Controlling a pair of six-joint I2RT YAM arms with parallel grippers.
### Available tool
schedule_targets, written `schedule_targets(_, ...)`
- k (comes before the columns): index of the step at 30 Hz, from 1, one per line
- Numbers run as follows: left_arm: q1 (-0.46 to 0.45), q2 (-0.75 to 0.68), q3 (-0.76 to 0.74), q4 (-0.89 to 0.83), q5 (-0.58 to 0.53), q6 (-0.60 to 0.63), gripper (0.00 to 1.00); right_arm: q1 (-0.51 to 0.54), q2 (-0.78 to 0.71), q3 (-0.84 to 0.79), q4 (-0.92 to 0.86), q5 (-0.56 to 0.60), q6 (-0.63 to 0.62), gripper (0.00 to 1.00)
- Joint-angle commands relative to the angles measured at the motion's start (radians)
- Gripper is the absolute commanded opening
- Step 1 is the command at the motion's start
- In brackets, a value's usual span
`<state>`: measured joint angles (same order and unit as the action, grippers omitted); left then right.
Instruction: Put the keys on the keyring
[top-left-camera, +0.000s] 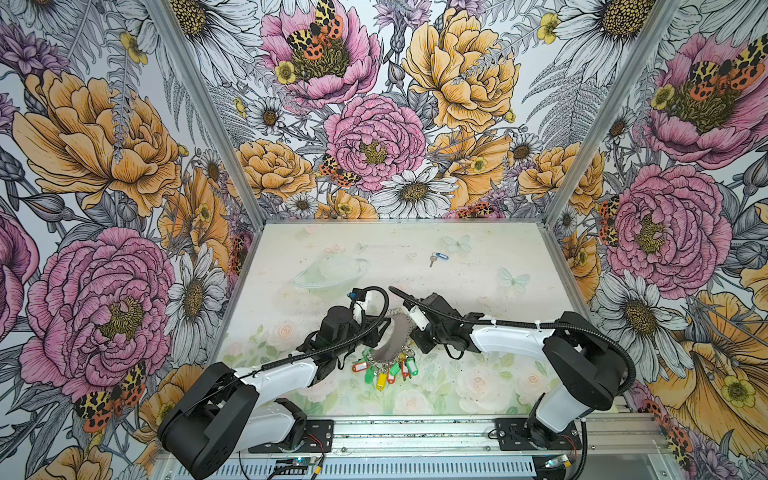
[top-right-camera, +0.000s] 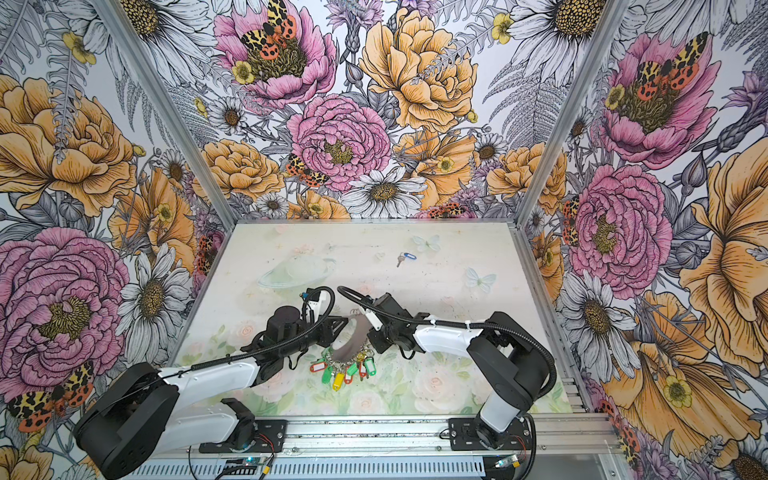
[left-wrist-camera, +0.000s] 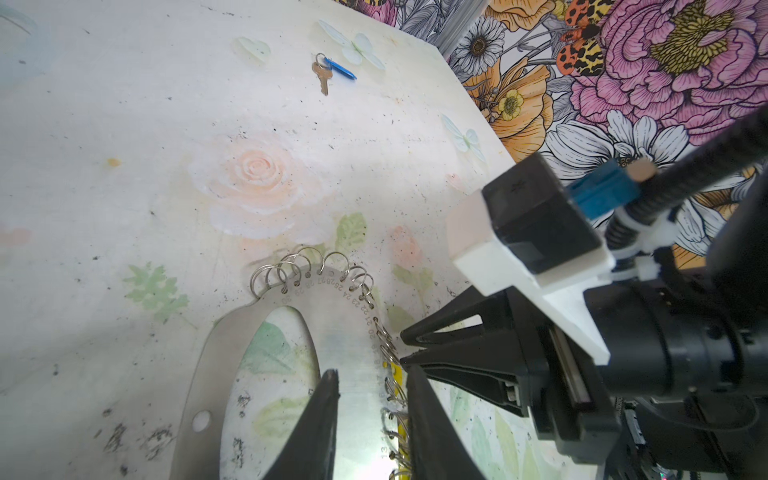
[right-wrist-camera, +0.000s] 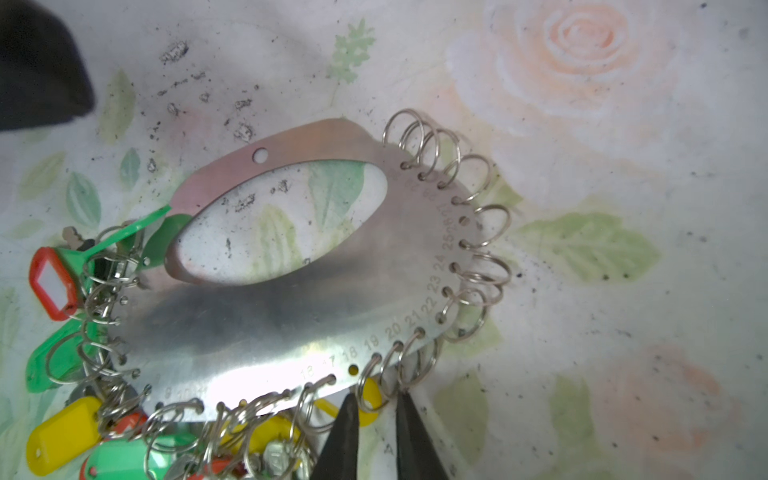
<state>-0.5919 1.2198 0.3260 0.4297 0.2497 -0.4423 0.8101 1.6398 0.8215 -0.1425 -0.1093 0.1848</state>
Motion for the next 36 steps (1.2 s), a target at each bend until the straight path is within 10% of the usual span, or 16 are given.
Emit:
schedule_targets(1, 0.013, -0.032, -0.019, -0.012, -0.026, 0.023, 0.3, -0.007, 0.016, 0.04, -0.026, 0.007, -0.021, 0.19)
schedule_targets(36, 0.054, -0.132, -0.05, -0.076, -0.048, 0.035, 0.31, 0.075, 0.068, 0.097, -0.104, 0.159, 0.025, 0.16)
